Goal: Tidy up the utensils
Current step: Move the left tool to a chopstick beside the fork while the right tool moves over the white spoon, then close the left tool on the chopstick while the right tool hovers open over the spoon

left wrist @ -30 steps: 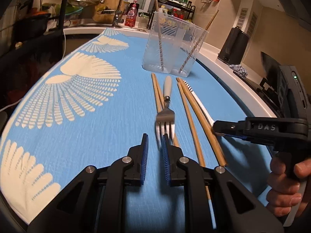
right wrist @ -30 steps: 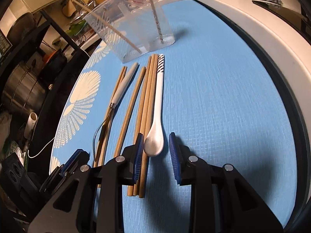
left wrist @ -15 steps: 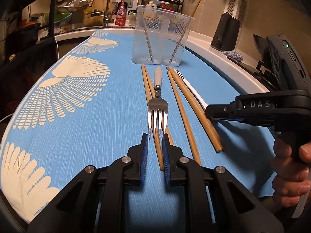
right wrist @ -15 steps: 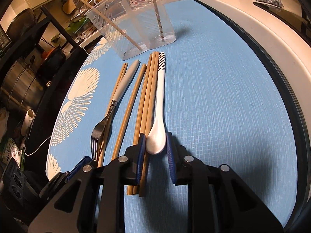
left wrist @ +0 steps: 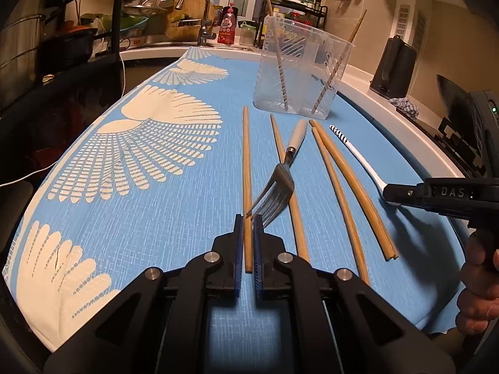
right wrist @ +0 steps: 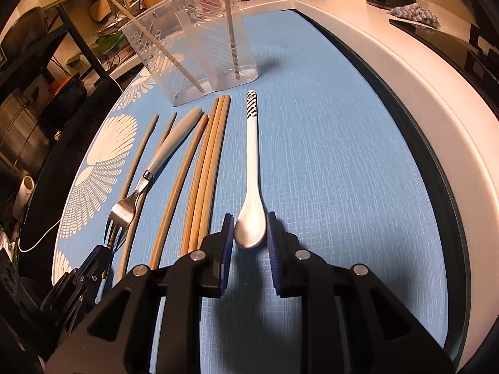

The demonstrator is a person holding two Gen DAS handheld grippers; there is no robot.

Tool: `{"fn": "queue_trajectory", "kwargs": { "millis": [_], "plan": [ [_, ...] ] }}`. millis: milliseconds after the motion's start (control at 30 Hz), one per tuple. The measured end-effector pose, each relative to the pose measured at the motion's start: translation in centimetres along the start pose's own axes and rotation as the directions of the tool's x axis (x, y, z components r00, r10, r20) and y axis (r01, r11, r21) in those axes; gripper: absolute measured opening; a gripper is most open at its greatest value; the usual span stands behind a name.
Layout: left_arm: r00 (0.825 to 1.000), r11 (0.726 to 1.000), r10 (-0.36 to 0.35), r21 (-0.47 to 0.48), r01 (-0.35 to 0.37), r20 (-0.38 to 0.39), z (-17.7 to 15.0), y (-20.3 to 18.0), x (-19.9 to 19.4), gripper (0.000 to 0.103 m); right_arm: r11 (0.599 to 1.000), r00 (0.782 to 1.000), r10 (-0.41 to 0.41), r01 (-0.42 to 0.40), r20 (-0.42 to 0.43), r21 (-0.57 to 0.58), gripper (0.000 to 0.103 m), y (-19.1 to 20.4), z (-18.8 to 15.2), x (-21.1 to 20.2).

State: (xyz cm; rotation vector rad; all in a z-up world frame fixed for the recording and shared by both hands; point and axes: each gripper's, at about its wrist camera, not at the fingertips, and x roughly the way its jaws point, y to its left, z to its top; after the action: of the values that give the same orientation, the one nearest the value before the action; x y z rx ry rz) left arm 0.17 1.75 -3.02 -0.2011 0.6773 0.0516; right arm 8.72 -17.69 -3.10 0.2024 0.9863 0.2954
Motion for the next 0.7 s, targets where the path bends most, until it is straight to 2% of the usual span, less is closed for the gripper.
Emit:
{"fn": "queue_trajectory", "kwargs": {
  "millis": [100, 267, 433, 700],
  "plan": [
    [1.0, 1.0, 0.001, 0.005, -0.001, -0.011, 0.0, 0.0, 0.3, 0.006, 1.0, 1.0, -0.002, 0.002, 0.004, 0.009, 0.024, -0.1, 0.0, -0.1],
    [1.0, 0.996, 0.03, 0.079, -0.03, 0.002, -0.3, -1.0, 0.2, 0.007, 0.999, 1.0, 0.002, -0.003, 0.012, 0.036, 0.024, -0.5, 0.0, -0.2],
    [1.0, 0.996, 0.029, 0.087, -0.03, 0.008, -0.4, -0.8, 0.1, 0.007, 0.999, 1.0, 0.015, -0.016, 0.024, 0.05, 0.024, -0.5, -0.1, -0.7],
    [1.0, 0.999, 0.01, 0.049, -0.01, -0.001, -0.2, 0.1, -0.1, 0.005, 0.996, 0.999, 0.03, -0.033, 0.032, 0.088, 0.027, -0.9, -0.1, -0.8]
  ]
}}
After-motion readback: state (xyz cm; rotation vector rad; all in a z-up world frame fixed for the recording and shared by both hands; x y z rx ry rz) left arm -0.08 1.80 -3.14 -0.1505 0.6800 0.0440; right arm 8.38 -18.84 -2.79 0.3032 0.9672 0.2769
